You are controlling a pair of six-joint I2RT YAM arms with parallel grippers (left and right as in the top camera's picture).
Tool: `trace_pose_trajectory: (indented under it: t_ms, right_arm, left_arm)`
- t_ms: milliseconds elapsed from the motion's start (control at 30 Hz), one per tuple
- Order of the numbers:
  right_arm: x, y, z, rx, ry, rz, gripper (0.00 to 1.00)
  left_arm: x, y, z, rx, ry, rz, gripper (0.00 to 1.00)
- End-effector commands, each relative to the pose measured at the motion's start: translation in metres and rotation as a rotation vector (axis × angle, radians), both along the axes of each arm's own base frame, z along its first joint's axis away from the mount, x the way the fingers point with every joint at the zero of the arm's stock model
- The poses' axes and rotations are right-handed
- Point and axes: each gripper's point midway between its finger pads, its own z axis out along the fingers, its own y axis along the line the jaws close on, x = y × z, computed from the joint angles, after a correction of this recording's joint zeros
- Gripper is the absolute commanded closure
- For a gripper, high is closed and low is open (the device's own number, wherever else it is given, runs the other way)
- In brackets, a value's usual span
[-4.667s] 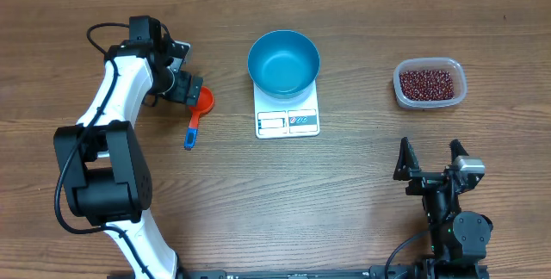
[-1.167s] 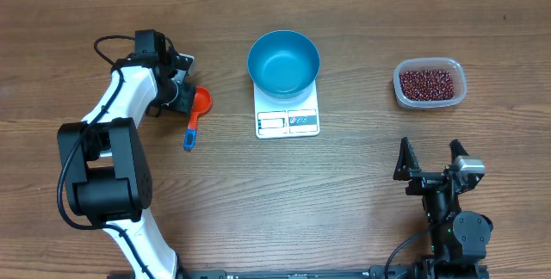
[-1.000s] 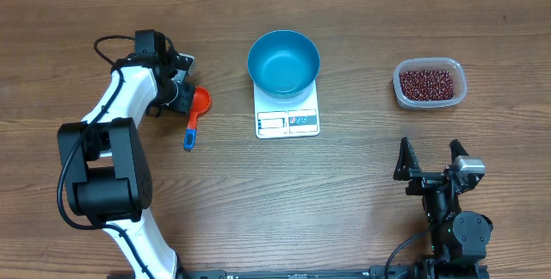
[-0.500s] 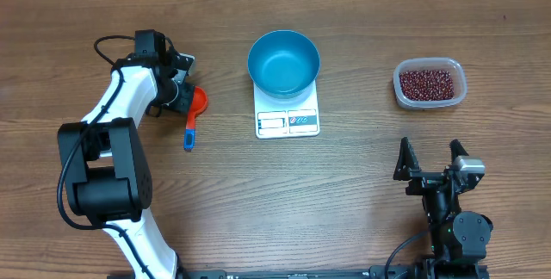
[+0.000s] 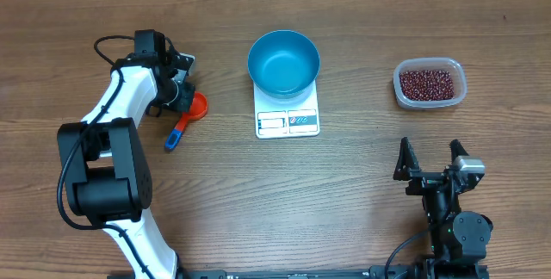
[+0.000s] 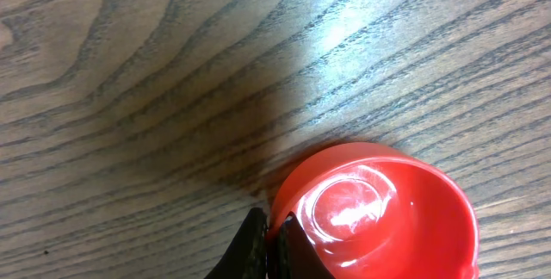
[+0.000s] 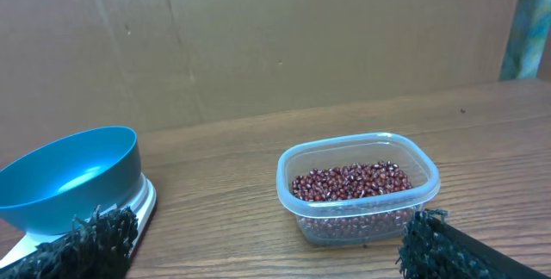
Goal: Scoop item into bowl and weigh 150g on scale
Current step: 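Close the left gripper on the red scoop's cup rim, then lift the red scoop with the left gripper and carry it toward the scale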
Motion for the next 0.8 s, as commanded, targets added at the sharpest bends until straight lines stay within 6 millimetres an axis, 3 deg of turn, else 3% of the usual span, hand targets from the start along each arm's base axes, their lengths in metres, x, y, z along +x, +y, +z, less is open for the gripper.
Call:
trace_pose_trajectory:
  t_ms: [0, 400, 600, 767]
  right_arm:
    - [0.000, 0.000, -0.002, 0.003, -0.005, -0.004, 0.00]
    - [0.000, 0.000, -0.002, 0.003, -0.004, -0.004, 0.00]
    - [0.000, 0.000, -0.002, 0.003, -0.005, -0.004, 0.00]
    - [0.000, 0.000, -0.002, 0.003, -0.005, -0.004, 0.00]
  left_arm:
    - [-0.003, -0.002, -0.008, -0.009, 0.019, -0.004, 0.96]
    - [0.008, -0.002, 0.003, -0.045, -0.006, 0.125, 0.96]
    - [0.026, -0.001, 0.030, -0.079, -0.065, 0.242, 0.96]
    - [0.035, 0.000, 0.064, -0.119, -0.119, 0.351, 0.96]
